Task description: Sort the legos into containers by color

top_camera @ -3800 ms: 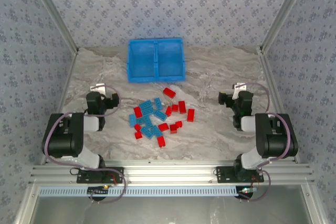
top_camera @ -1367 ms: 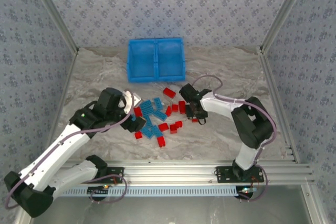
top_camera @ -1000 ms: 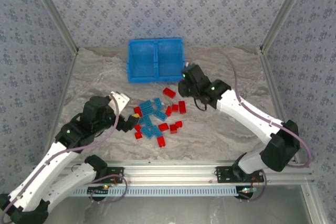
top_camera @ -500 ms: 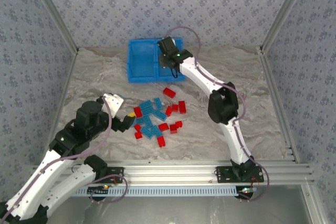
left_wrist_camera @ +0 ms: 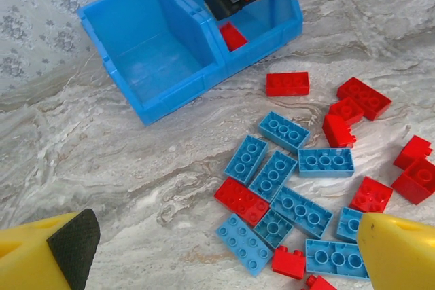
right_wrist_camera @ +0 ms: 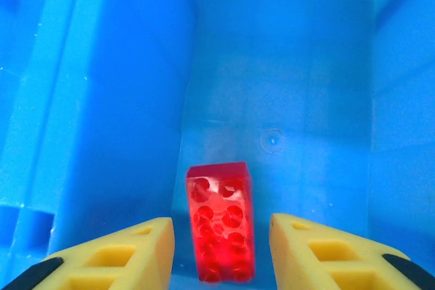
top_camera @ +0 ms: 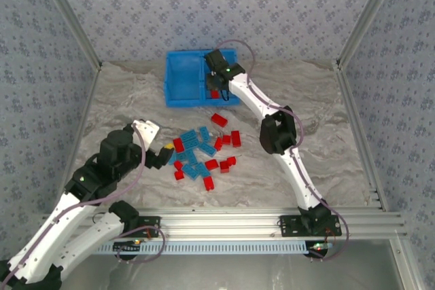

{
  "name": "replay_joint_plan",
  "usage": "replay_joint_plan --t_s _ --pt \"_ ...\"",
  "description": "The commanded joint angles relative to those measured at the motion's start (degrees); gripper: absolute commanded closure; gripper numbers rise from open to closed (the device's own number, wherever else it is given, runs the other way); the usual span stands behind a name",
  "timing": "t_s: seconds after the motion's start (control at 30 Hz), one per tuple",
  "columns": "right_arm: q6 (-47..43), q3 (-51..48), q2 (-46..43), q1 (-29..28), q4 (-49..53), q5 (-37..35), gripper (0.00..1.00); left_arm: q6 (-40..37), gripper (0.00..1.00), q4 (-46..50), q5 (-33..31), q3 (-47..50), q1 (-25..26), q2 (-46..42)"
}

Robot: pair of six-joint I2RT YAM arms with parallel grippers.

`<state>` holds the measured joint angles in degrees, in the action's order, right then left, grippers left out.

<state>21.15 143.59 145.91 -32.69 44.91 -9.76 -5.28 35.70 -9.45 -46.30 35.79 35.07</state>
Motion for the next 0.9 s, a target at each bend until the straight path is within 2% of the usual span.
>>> replay_joint_plan --t_s 0.0,0.1,0.23,0.33,0.43,0.53,0.63,0.77,0.87 --pt "-0.40 1.75 -6.15 0.48 3.12 1.19 0.56 3.00 0.01 -3.31 -3.91 0.22 0.20 0.44" --pt "-1.00 -0.46 -10.92 0.24 4.31 1.23 0.55 4.99 0.01 -4.20 -5.26 0.45 -0.02 0.44" --pt "-1.66 -10.55 -20.79 -1.18 3.66 1.48 0.55 12.11 0.01 -3.48 -12.57 -0.10 -0.29 0.74" --pt "-1.22 -27.13 -33.59 -3.48 -1.87 2.99 0.51 16.84 0.01 -0.55 -17.55 -2.28 -0.87 2.49" --pt "-0.24 -43.37 -47.52 -6.74 -7.78 5.07 0.39 29.37 0.05 7.45 -21.11 -6.22 -1.26 5.43" --pt "0.44 -57.02 -60.28 -11.41 -12.84 5.17 0.24 43.26 0.08 13.97 -16.19 -7.46 -1.30 8.84" --pt "2.26 -66.54 -69.09 -15.09 -14.05 4.31 0.14 51.10 0.14 14.29 -9.17 -4.57 -1.55 12.11" --pt "5.56 -74.59 -75.73 -16.70 -13.32 6.74 0.02 53.40 0.23 9.97 0.72 -0.03 -4.95 17.97" --pt "5.48 -77.22 -77.21 -17.15 -10.74 7.48 0.00 51.64 0.30 6.96 8.24 1.76 -9.37 23.46"
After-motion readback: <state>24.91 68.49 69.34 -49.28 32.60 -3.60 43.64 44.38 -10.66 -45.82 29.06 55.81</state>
